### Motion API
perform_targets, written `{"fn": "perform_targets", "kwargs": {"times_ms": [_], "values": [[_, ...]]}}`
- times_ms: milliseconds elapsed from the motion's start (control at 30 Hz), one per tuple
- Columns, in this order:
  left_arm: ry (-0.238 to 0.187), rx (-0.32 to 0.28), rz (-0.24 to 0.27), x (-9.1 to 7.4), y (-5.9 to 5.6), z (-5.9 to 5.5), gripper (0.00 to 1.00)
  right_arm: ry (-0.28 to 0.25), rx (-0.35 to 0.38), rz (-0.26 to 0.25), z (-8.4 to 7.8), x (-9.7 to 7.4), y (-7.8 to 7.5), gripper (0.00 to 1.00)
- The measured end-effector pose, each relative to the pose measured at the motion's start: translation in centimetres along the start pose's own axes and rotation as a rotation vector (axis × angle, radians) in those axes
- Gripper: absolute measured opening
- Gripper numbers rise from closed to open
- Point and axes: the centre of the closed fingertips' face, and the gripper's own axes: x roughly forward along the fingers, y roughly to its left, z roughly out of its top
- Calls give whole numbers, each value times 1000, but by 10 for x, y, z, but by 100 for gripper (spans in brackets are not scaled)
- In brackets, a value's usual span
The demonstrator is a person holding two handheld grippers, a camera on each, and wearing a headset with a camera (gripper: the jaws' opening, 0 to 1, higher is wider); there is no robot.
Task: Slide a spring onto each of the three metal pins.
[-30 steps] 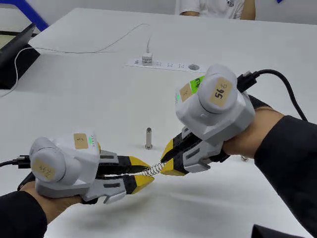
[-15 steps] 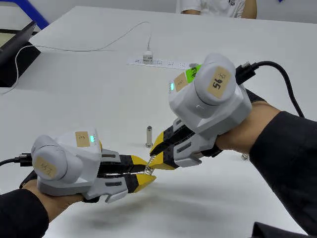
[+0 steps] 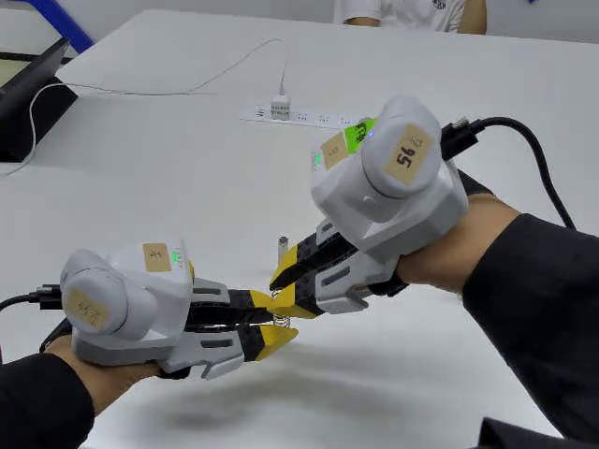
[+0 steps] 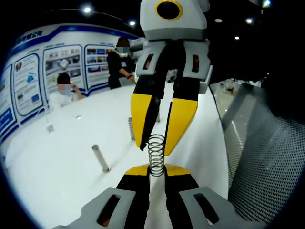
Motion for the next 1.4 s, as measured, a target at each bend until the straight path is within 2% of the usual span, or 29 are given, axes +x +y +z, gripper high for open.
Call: {"fn": "perform_targets", "kwargs": {"times_ms": [300, 633, 933, 1100, 1400], "values": [[-8, -5, -2, 1, 0, 3, 11, 12, 18, -3, -7, 2, -1, 13], [-11, -5, -4, 0, 0, 4, 11, 2, 25, -9, -6, 3, -2, 12], [-22, -4, 19, -2, 4, 6, 12, -22, 46, -26, -3, -1, -7, 12], [-20, -20, 34, -6, 8, 4, 16, -28, 54, -38, -1, -5, -10, 12], [-12, -59, 60, -10, 14, 0, 31, -33, 66, -61, -1, -9, -17, 12]]}}
